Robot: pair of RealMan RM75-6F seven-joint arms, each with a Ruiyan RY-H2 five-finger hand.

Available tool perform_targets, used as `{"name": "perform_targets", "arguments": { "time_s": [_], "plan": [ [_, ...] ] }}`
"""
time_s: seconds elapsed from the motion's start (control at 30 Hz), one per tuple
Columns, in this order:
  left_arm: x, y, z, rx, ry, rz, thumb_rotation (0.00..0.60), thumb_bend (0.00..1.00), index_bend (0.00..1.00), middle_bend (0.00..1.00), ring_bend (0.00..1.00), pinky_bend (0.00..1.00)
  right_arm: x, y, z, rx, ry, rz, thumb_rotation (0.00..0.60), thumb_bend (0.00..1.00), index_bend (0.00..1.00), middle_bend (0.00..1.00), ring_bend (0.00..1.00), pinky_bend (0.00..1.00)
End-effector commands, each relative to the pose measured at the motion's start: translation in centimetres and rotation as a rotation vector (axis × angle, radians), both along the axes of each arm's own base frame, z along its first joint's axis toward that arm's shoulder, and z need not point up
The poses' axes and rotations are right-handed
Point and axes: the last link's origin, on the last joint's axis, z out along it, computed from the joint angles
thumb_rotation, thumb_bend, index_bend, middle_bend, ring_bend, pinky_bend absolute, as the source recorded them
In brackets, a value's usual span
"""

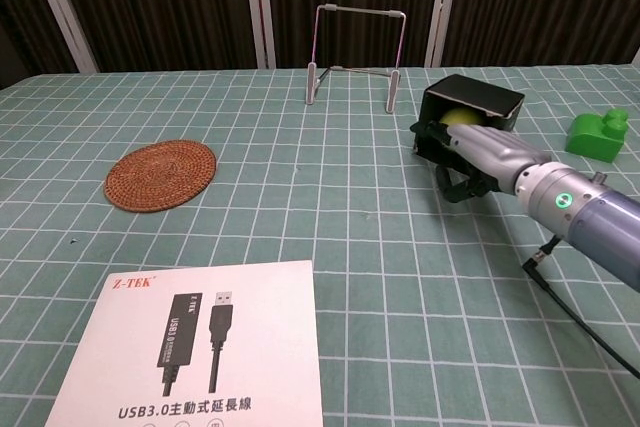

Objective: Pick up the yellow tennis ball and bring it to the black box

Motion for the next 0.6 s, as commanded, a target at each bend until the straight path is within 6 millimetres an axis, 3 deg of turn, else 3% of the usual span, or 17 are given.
{"name": "perform_targets", "arguments": {
  "time_s": [0.03, 0.33, 0.6],
  "plan": [
    [0.0, 0.1, 0.0, 0.000, 0.002, 0.002, 0.600, 0.10, 0.00, 0.00, 0.00, 0.01, -0.3, -0.5, 0.2, 0.001, 0.001, -0.009, 0.600, 0.77, 0.00, 0.06, 0.00, 0.01],
    [-0.1, 0.2, -0.3, -0.008, 0.008, 0.006, 0.600, 0.10, 0.00, 0.00, 0.00, 0.01, -0.6, -0.2, 0.8, 0.002, -0.009, 0.003, 0.600, 0.76, 0.00, 0.00, 0.00, 0.00],
    [0.3, -0.3, -0.2, -0.013, 0.001, -0.016, 0.600, 0.10, 0.00, 0.00, 0.00, 0.01, -1.5, 3.2, 2.5, -0.001, 0.000, 0.029, 0.600, 0.59, 0.00, 0.00, 0.00, 0.00]
  ]
}}
